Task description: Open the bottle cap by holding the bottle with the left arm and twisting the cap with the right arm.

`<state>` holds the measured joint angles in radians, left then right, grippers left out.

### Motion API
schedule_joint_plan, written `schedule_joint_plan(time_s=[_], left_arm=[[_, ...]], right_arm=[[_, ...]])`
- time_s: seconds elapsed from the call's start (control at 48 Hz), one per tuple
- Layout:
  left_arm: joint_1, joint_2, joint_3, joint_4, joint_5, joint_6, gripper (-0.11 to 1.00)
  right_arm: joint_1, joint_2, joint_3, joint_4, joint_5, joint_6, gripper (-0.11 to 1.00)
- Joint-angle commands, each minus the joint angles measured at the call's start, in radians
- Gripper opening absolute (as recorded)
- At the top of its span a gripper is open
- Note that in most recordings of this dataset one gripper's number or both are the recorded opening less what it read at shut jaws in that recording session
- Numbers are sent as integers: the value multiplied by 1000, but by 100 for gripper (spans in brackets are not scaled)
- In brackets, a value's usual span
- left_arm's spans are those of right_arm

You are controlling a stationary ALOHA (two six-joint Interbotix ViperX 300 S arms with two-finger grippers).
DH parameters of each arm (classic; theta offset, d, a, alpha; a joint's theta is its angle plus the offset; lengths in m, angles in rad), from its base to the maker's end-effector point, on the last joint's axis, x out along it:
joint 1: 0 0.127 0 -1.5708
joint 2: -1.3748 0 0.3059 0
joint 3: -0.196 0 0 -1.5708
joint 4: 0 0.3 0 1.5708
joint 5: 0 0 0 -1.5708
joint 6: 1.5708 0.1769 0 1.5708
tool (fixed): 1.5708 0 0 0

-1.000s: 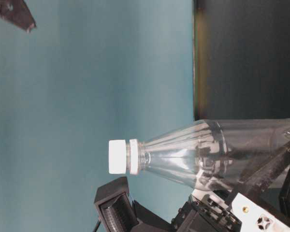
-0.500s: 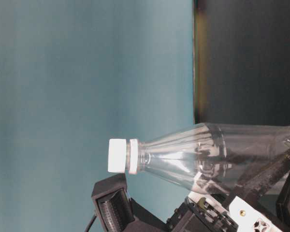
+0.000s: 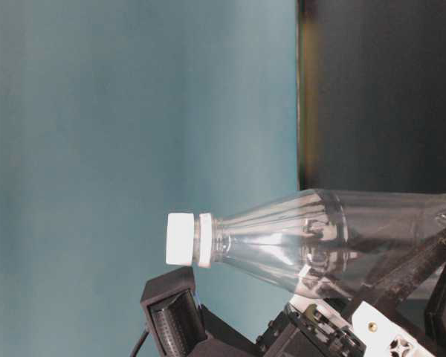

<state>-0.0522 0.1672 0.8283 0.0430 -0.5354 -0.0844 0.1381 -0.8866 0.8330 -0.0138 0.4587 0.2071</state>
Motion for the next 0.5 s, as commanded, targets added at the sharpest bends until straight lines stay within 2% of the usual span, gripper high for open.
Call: schedule_joint_plan(time_s=[0.0, 0.479], left_arm=[[-3, -15, -8, 3, -3, -2, 95], [-2, -15, -6, 3, -3, -3, 94]], right_arm=[[2, -21, 5, 0, -8, 9, 78], [0, -92, 84, 3, -11, 9, 78]])
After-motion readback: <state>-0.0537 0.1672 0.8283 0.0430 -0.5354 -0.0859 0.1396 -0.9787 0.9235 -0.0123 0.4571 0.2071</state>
